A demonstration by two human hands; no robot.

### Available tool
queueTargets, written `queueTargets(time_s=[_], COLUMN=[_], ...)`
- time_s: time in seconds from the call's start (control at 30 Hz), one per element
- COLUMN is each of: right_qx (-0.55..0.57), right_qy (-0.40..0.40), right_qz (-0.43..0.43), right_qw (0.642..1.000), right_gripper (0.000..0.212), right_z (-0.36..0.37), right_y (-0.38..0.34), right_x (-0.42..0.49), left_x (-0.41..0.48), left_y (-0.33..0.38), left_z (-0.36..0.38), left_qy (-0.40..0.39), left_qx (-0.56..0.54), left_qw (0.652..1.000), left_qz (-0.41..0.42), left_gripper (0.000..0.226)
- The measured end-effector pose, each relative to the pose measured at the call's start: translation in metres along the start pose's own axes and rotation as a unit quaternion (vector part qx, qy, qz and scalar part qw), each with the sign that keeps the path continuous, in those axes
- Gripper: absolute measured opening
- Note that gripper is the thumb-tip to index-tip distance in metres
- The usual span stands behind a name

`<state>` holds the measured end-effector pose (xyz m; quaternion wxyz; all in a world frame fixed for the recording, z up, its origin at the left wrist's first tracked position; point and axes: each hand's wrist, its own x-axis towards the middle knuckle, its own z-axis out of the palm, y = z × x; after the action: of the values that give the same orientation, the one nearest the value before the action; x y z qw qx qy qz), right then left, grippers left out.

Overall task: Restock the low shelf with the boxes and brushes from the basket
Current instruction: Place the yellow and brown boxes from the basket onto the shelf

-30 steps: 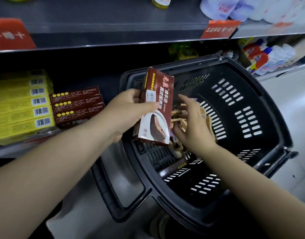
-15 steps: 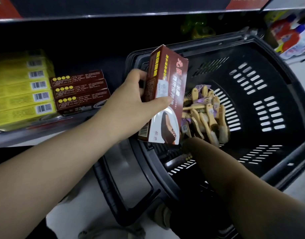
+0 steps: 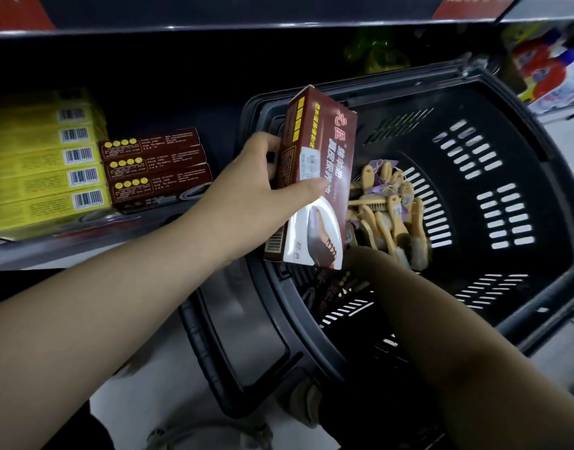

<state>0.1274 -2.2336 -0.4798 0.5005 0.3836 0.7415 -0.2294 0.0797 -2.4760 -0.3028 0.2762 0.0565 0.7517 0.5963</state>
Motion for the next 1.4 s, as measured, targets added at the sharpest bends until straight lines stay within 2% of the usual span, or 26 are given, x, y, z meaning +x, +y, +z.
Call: queueTargets(time_s=[0.07, 0.17, 0.3, 0.43, 0.53, 0.63, 0.73, 0.8, 0.87, 0.97, 1.03, 1.2, 1.3, 1.4], right_qx=[0.014, 0.062, 0.226, 0.253, 0.295, 0.342, 0.373, 0.363, 0.350, 0.302, 0.243, 0.192, 0.192, 0.202], right_qy=[0.010, 0.031, 0.016, 0.015, 0.020, 0.020, -0.010, -0.008, 0.006, 0.047, 0.062, -0.032, -0.056, -0.075], right_qz=[-0.041, -0.146, -0.278, -0.357, -0.364, -0.366, -0.370, -0.387, -0.403, -0.408, -0.413, -0.413, -0.400, -0.364], right_qw=[0.999, 0.987, 0.934, 0.899, 0.883, 0.865, 0.851, 0.848, 0.846, 0.860, 0.876, 0.890, 0.894, 0.906], right_gripper=[0.045, 0.040, 0.024, 0.026, 0.026, 0.027, 0.033, 0.028, 0.018, 0.017, 0.020, 0.024, 0.020, 0.022], right_z=[-0.016, -0.056, -0.096, -0.099, -0.089, -0.077, -0.057, -0.040, -0.024, -0.005, 0.004, 0.019, 0.025, 0.033], right_y=[-0.009, -0.016, -0.019, -0.023, -0.036, -0.057, -0.084, -0.104, -0.121, -0.142, -0.151, -0.163, -0.180, -0.204], right_x=[-0.020, -0.067, -0.150, -0.211, -0.237, -0.255, -0.266, -0.270, -0.270, -0.268, -0.267, -0.267, -0.267, -0.260], left_x=[0.000, -0.002, -0.007, -0.017, -0.025, -0.033, -0.037, -0.038, -0.041, -0.043, -0.043, -0.043, -0.039, -0.035], left_y=[0.002, 0.007, 0.014, 0.018, 0.018, 0.015, 0.010, 0.008, 0.005, -0.002, -0.009, -0.023, -0.034, -0.042], left_z=[-0.001, -0.004, -0.014, -0.025, -0.032, -0.043, -0.054, -0.061, -0.067, -0.078, -0.085, -0.106, -0.118, -0.128], left_qy=[0.009, 0.019, 0.025, 0.026, 0.024, 0.026, 0.023, 0.009, -0.020, -0.024, -0.016, 0.040, 0.074, 0.119], left_qx=[-0.041, -0.115, -0.198, -0.255, -0.263, -0.269, -0.299, -0.319, -0.330, -0.335, -0.352, -0.379, -0.393, -0.440], left_qw=[0.999, 0.990, 0.972, 0.956, 0.955, 0.953, 0.943, 0.936, 0.932, 0.930, 0.922, 0.909, 0.901, 0.869], left_qz=[-0.028, -0.077, -0.123, -0.142, -0.137, -0.135, -0.144, -0.149, -0.147, -0.149, -0.161, -0.171, -0.168, -0.193], left_gripper=[0.052, 0.035, 0.020, 0.026, 0.031, 0.025, 0.026, 0.028, 0.039, 0.053, 0.046, 0.036, 0.038, 0.044])
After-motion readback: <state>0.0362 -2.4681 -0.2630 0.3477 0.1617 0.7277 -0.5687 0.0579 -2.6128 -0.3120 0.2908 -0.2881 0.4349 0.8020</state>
